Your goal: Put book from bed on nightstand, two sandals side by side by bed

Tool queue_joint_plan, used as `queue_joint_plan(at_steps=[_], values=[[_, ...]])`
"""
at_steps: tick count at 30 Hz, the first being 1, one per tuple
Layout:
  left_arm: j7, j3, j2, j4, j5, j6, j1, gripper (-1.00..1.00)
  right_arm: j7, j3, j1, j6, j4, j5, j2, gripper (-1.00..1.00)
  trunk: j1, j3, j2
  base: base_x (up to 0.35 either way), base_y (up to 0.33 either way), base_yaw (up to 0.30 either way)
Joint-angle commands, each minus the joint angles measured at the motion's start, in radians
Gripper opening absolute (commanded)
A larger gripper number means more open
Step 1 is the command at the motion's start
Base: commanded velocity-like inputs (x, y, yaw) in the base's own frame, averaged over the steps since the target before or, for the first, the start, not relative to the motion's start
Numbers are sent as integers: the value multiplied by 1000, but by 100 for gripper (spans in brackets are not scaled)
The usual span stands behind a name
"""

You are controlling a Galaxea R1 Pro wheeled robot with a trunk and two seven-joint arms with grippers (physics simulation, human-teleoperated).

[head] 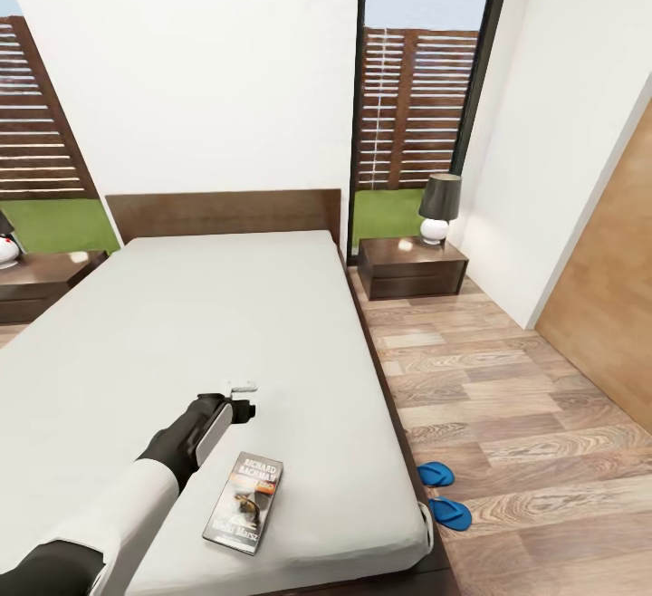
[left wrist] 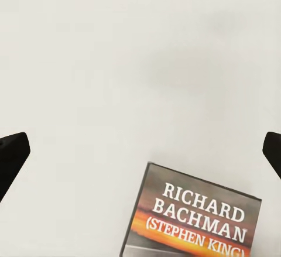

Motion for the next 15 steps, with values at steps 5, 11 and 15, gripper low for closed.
queue_joint_plan(at_steps=[5, 11, 15], values=[[8, -6, 1, -3, 10, 17, -1, 100, 2, -8, -1, -3, 1, 10, 0, 100, 0, -1, 0, 0, 0, 0], [7, -6, 1, -3, 11, 25, -1, 100, 2, -8, -1, -3, 1, 10, 0, 100, 0, -1, 0, 0, 0, 0], [6, -6, 1, -3, 11, 27, -1, 100, 2, -8, -1, -3, 1, 10, 0, 100, 0, -1, 0, 0, 0, 0]])
